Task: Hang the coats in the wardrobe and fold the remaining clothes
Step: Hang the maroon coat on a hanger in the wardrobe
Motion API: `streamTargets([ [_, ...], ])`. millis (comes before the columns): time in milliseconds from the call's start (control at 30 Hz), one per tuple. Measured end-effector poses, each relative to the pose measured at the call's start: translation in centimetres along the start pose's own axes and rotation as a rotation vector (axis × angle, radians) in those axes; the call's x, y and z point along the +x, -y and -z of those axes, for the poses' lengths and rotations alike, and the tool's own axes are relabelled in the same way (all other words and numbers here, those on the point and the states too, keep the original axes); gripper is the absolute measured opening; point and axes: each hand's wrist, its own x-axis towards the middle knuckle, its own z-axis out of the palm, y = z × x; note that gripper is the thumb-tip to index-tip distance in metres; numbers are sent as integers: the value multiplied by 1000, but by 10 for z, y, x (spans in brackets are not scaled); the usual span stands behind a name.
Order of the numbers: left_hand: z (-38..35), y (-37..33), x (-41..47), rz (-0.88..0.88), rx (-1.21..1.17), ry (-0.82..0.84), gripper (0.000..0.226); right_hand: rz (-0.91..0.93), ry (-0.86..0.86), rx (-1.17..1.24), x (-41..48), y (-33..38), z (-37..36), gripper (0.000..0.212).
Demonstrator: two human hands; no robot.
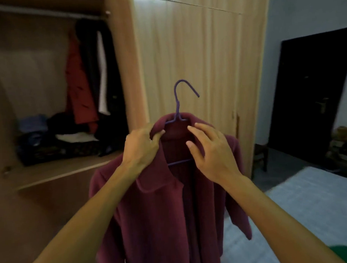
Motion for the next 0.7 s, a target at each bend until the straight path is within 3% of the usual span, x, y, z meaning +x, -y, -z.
streamTargets([
  [433, 182, 192, 45, 172, 389, -144, 30, 159, 80, 294, 105, 185, -182, 46],
  [700, 236, 284, 88, 277, 506, -181, 28, 186, 125, 378, 177, 246, -271, 43],
])
